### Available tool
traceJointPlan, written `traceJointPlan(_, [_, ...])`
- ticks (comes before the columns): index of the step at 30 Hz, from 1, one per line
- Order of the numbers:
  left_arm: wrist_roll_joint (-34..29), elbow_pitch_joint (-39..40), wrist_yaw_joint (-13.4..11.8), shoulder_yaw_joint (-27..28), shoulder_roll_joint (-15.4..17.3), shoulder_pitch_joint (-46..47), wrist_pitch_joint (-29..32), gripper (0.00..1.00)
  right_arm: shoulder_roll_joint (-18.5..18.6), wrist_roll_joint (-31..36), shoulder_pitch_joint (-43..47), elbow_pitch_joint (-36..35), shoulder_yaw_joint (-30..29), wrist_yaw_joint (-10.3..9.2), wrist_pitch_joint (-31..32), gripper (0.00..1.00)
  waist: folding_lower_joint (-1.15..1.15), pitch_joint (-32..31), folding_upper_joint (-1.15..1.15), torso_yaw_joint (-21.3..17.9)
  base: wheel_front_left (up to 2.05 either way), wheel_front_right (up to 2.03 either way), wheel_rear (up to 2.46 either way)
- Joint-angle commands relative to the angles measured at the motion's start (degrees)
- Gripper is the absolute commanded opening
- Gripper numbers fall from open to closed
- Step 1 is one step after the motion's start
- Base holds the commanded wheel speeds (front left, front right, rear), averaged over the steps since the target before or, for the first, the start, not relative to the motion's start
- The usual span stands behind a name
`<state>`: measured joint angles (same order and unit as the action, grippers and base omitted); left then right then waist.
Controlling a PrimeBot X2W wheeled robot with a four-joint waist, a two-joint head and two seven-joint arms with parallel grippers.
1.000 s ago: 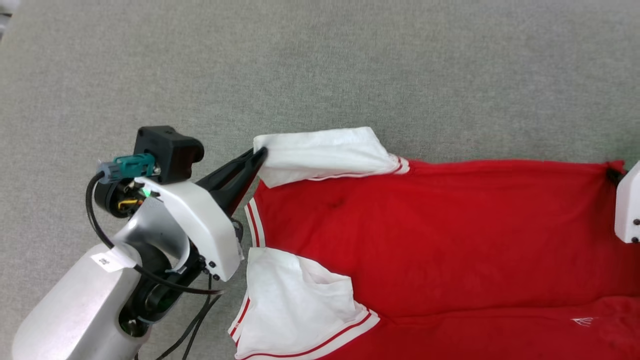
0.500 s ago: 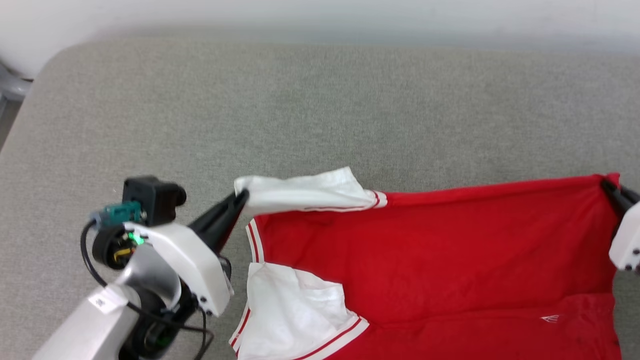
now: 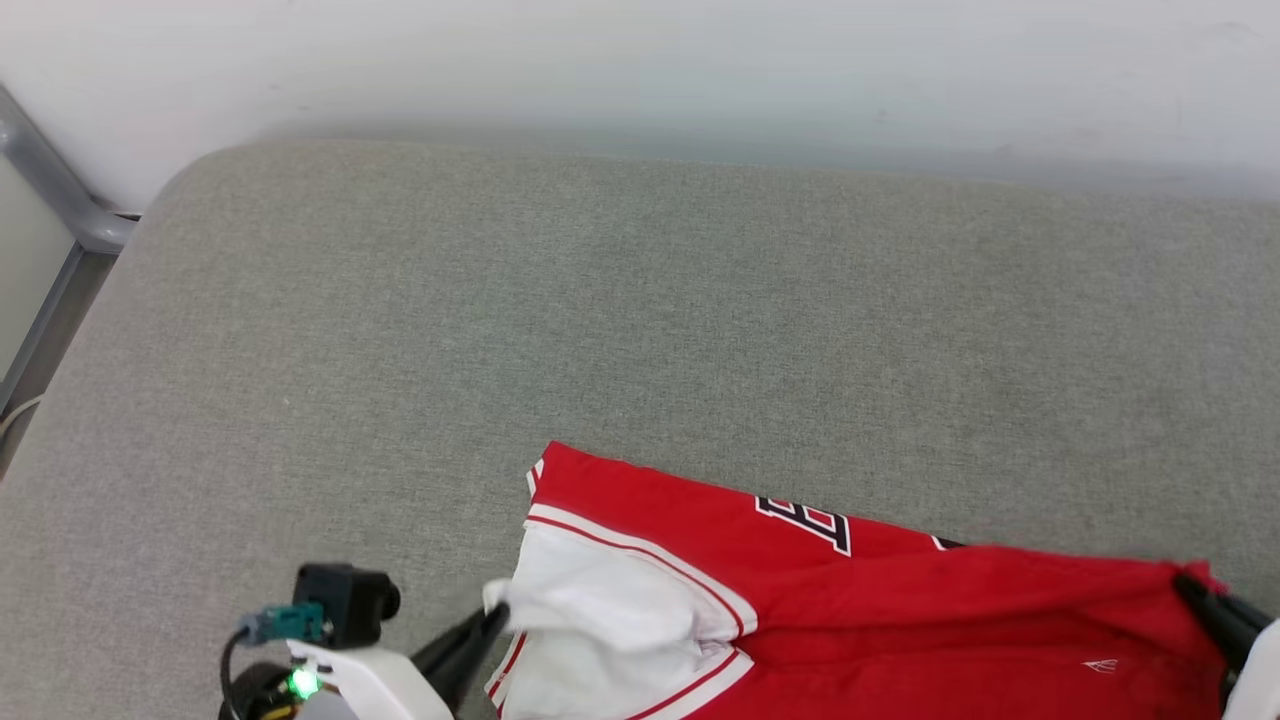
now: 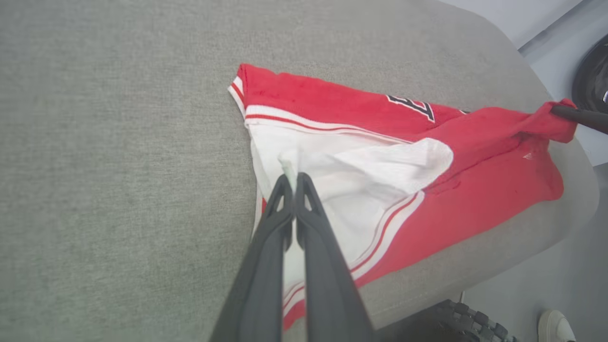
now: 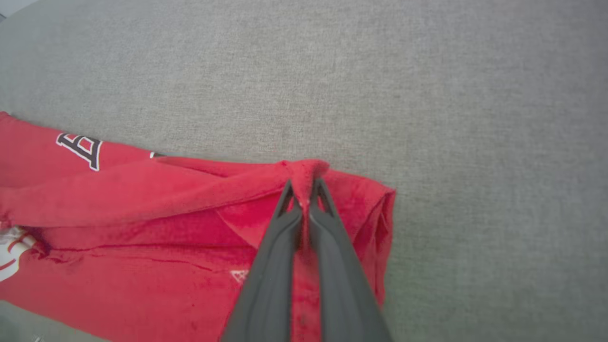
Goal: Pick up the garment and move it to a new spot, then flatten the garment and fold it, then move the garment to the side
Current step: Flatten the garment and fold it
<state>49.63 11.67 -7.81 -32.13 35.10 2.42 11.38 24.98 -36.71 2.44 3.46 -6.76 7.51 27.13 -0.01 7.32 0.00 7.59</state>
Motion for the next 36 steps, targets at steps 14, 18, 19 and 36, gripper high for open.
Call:
traceJointPlan(14, [-0.7, -10.3, 2.4, -4.9, -2.6, -0.6, 0.8, 1.0, 6.1, -0.6, 6.5, -0.3, 5.0, -0.05, 5.1, 1.0, 0.01, 1.0, 0.0, 0.3, 0.0, 0.0, 0.0])
traceJointPlan(18, [-1.9, -12.4, 2.5, -5.7, -3.4, 0.0, -0.2, 1.0, 6.1, -1.5, 5.1, 0.2, 6.8, -0.05, 3.8, 1.0, 0.01, 0.5, 0.0, 0.2, 0.0, 0.0, 0.0])
traceJointPlan(19, [-2.2, -12.6, 2.6, -5.7, -3.4, 0.0, -0.6, 1.0, 6.2, -1.8, 4.8, 0.2, 7.0, -0.05, 3.5, 1.0, 0.01, 0.2, 0.0, 0.1, 0.0, 0.0, 0.0])
traceJointPlan(36, [-5.5, -2.3, -3.0, 1.0, -2.3, 0.6, -10.3, 1.0, 1.9, -0.7, 5.9, -6.2, -1.7, -0.05, 13.0, 1.0, 0.01, -4.2, 0.0, -0.6, 0.0, 0.0, 0.0])
